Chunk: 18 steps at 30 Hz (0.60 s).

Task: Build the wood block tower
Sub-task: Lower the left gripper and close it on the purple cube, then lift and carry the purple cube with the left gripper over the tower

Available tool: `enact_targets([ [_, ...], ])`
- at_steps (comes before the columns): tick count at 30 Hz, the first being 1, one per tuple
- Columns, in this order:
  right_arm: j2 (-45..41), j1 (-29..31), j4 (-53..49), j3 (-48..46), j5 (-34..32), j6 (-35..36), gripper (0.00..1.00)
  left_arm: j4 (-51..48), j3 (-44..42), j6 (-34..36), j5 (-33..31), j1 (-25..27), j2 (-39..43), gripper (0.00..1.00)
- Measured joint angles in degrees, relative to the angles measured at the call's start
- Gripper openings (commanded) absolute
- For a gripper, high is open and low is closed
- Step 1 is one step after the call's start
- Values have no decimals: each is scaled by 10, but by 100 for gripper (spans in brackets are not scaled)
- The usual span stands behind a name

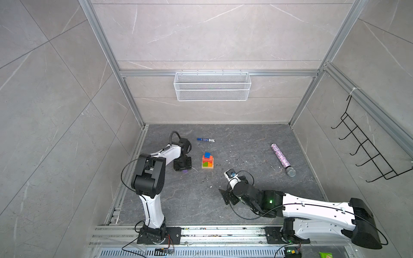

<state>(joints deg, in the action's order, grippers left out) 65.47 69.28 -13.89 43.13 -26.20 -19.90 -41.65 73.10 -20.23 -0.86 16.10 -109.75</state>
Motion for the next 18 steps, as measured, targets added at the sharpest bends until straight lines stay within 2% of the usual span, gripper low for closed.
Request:
enact_targets([
  [6,0,2,0,0,0,0,95,2,0,-3,-1,0,0,40],
  [13,0,3,0,0,0,0,95,3,0,-3,-1,0,0,23],
  [18,0,5,0,0,0,-3,95,3,0,-3,0,0,0,19],
])
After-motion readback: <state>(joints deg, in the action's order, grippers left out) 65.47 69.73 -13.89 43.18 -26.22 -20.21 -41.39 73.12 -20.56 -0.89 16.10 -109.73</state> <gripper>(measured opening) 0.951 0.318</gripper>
